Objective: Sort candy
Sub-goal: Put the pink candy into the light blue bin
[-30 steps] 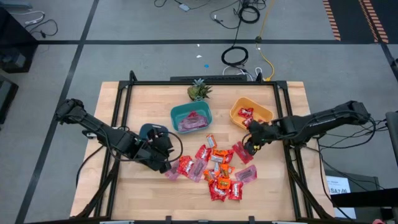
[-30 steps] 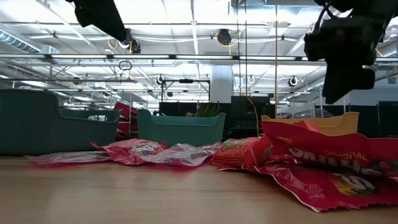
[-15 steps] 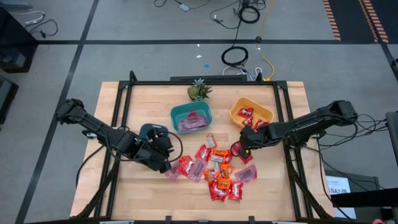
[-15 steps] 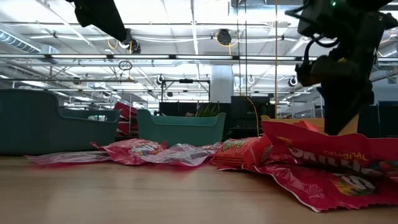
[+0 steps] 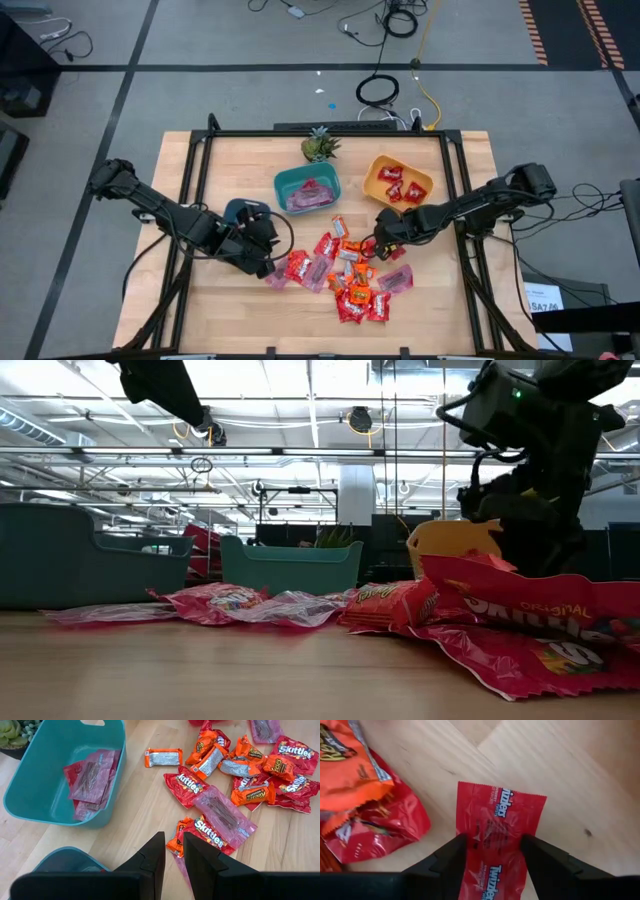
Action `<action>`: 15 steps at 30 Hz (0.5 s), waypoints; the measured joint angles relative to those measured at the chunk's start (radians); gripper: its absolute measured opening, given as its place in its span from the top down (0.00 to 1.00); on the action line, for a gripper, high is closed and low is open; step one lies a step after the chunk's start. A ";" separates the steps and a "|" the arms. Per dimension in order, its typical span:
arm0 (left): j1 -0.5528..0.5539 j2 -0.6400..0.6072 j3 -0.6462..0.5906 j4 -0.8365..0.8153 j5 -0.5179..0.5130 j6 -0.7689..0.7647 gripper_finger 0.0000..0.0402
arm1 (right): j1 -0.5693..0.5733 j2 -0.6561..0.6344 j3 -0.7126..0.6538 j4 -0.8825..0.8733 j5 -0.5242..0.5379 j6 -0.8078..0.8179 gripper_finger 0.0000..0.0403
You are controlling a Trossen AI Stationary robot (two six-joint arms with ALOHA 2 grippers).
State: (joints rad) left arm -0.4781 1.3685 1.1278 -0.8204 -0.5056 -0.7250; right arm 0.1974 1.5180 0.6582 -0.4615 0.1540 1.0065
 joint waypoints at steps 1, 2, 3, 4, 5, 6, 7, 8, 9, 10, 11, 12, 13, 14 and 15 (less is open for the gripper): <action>0.000 0.000 0.000 0.000 0.000 0.000 0.80 | 0.002 0.013 0.001 0.006 0.003 0.000 0.53; 0.000 0.000 0.000 0.000 0.000 0.000 0.80 | 0.007 0.023 0.002 0.018 0.007 0.000 0.53; 0.000 0.000 0.000 0.000 0.000 0.000 0.80 | 0.012 0.033 0.003 0.033 0.012 0.000 0.53; 0.000 0.000 0.000 0.000 0.000 0.000 0.80 | 0.017 0.038 0.003 0.045 0.014 0.000 0.53; 0.000 0.000 0.000 0.000 0.000 0.000 0.80 | 0.022 0.041 0.003 0.053 0.014 0.000 0.54; 0.000 0.000 0.000 0.000 0.000 0.000 0.80 | 0.027 0.042 0.003 0.058 0.015 0.000 0.56; 0.000 0.000 0.000 0.000 0.000 0.000 0.80 | 0.031 0.042 0.002 0.063 0.015 -0.002 0.58; 0.000 0.000 0.000 0.000 0.000 0.000 0.80 | 0.034 0.039 0.000 0.066 0.013 -0.004 0.62; 0.000 0.000 0.000 0.000 0.000 0.000 0.80 | 0.035 0.038 -0.001 0.068 0.010 -0.006 0.65; 0.000 0.000 0.000 0.000 0.000 0.000 0.80 | 0.035 0.035 -0.001 0.070 0.005 -0.010 0.69; 0.000 0.000 0.000 0.000 0.000 0.000 0.80 | 0.035 0.030 -0.002 0.070 0.000 -0.016 0.74; 0.000 0.000 0.000 0.000 0.000 0.000 0.80 | 0.035 0.026 -0.003 0.070 -0.005 -0.021 0.79; 0.000 0.000 0.000 0.000 0.000 0.000 0.80 | 0.035 0.022 -0.003 0.069 -0.008 -0.024 0.83; 0.000 0.000 0.000 0.000 0.000 0.000 0.80 | 0.035 0.012 -0.004 0.067 -0.011 -0.026 0.88; 0.000 0.000 0.000 0.000 0.000 0.000 0.80 | 0.035 0.006 -0.005 0.066 -0.014 -0.033 0.92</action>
State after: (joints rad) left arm -0.4778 1.3685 1.1278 -0.8200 -0.5056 -0.7246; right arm 0.2325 1.5238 0.6537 -0.3958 0.1398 0.9738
